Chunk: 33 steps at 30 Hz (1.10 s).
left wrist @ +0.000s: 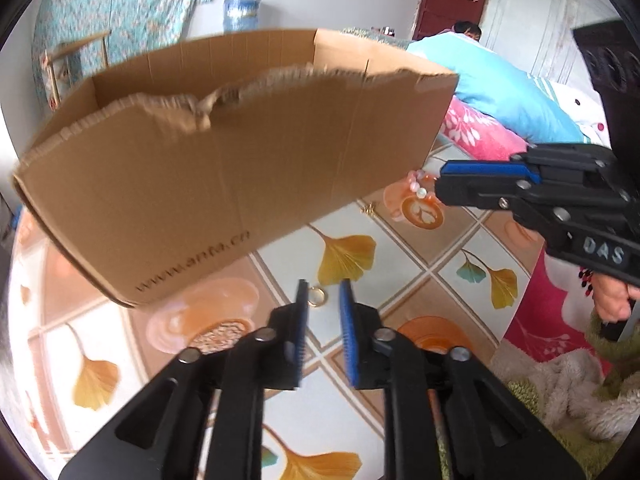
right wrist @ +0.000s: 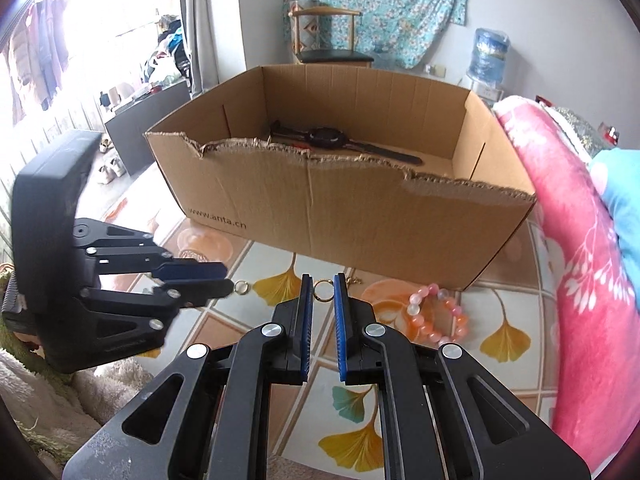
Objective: Organize jewelry
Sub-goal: 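Lift the gold ring keychain off the table with the right tool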
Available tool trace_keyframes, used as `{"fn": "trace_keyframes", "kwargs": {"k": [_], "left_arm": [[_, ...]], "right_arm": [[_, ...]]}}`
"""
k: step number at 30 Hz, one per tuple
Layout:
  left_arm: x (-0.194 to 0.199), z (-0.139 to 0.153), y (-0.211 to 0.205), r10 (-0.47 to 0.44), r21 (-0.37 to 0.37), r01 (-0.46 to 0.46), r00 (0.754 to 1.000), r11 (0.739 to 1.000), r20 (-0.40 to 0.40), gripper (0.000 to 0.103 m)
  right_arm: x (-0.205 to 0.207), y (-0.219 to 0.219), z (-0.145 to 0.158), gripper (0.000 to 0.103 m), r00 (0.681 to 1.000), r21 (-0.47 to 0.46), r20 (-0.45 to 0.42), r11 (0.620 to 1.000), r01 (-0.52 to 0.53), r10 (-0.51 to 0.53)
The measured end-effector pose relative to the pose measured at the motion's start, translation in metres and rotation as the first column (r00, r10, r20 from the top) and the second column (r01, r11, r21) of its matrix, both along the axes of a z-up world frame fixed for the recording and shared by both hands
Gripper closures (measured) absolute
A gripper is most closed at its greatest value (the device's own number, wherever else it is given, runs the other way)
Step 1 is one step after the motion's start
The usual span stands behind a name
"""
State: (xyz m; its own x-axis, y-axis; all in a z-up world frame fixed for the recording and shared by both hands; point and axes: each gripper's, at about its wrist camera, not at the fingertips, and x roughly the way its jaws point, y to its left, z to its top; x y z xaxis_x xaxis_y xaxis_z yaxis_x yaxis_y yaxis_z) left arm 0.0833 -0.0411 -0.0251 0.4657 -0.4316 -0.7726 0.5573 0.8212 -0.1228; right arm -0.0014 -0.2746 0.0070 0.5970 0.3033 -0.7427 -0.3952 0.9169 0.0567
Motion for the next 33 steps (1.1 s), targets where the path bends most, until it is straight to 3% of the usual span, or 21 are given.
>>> {"fn": "trace_keyframes", "kwargs": {"k": [7,11,17,19,21,27,33], "left_arm": [[0.003,-0.009,-0.008,-0.004,0.032,0.003,1.000,0.999,0.004,0.084],[-0.003,-0.010,-0.016,-0.021,0.115,0.014,0.998,0.993,0.054,0.092],[-0.005,-0.010,-0.028,-0.032,0.154,0.020,0.996,0.988,0.077,0.093],[-0.005,-0.010,-0.027,-0.034,0.156,0.021,0.996,0.988,0.082,0.094],[-0.006,-0.009,-0.029,-0.038,0.148,0.026,0.996,0.989,0.082,0.103],[-0.011,-0.010,-0.021,-0.030,0.134,0.021,0.998,0.991,0.063,0.103],[-0.013,-0.003,-0.010,-0.012,0.060,0.011,1.000,0.998,0.027,0.101]], "right_arm": [[0.003,-0.002,-0.004,0.095,1.000,0.012,-0.014,1.000,0.012,-0.012],[0.005,-0.005,-0.002,0.095,1.000,0.019,-0.014,1.000,0.018,-0.018],[0.007,-0.006,0.000,0.095,1.000,0.027,-0.004,1.000,0.016,-0.016],[0.006,-0.008,0.000,0.095,1.000,0.030,-0.001,0.999,0.019,-0.019],[0.005,-0.009,0.002,0.095,1.000,0.032,0.004,0.999,0.023,-0.023],[0.001,-0.011,0.006,0.095,1.000,0.035,0.011,0.999,0.026,-0.026],[-0.001,-0.009,0.007,0.095,1.000,0.038,0.012,0.999,0.019,-0.020]]}}
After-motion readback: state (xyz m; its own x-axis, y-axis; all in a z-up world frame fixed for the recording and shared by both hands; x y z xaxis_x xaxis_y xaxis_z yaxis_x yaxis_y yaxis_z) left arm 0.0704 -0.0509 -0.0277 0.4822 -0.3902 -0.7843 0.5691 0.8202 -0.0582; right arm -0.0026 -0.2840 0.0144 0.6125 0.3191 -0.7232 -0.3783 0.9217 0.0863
